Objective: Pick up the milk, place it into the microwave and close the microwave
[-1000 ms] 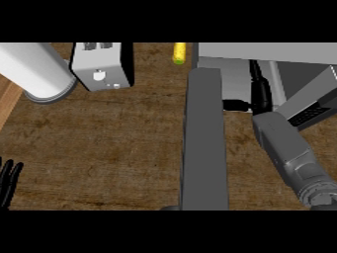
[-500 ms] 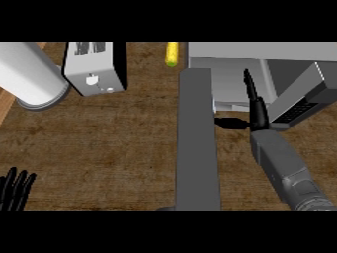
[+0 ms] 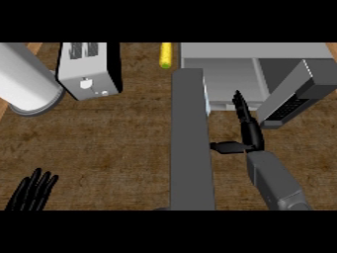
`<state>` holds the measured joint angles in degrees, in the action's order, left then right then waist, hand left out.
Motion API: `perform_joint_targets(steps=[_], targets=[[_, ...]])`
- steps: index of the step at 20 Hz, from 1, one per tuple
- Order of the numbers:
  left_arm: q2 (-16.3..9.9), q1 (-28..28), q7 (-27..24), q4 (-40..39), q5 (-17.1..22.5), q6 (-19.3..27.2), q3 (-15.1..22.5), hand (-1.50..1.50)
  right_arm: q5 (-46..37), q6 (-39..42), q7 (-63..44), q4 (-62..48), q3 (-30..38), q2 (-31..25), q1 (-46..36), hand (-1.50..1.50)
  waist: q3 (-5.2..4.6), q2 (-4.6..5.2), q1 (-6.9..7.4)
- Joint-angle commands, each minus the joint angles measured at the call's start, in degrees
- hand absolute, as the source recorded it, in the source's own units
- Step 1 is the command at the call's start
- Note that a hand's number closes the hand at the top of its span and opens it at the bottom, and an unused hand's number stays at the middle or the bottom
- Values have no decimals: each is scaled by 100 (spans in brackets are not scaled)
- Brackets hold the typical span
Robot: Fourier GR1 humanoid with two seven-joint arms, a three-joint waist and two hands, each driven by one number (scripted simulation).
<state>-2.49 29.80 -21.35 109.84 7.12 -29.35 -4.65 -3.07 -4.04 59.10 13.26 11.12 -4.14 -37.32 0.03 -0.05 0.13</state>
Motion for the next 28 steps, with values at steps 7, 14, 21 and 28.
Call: perform_joint_targets(steps=[7, 14, 21, 28], targets=[[90, -248, 46, -68, -970, -17, 873, 150, 160, 946, 198, 1569, -331, -153, 1673, -150, -12, -53, -156], [244, -1206, 571, -467, -1421, 553, 1374, 150, 727, 1855, -488, 3296, -359, -555, 2726, 150, -13, -37, -183], [248, -2439, 1442, -801, -1790, 1254, 1978, 150, 1475, 2118, -1273, 4525, -33, -786, 3391, -150, -5, -5, -87], [248, -4027, 1223, -2682, -1832, 2287, 2994, 150, 1524, 2240, -1279, 5320, 38, -1056, 4178, -150, -6, 10, -147]])
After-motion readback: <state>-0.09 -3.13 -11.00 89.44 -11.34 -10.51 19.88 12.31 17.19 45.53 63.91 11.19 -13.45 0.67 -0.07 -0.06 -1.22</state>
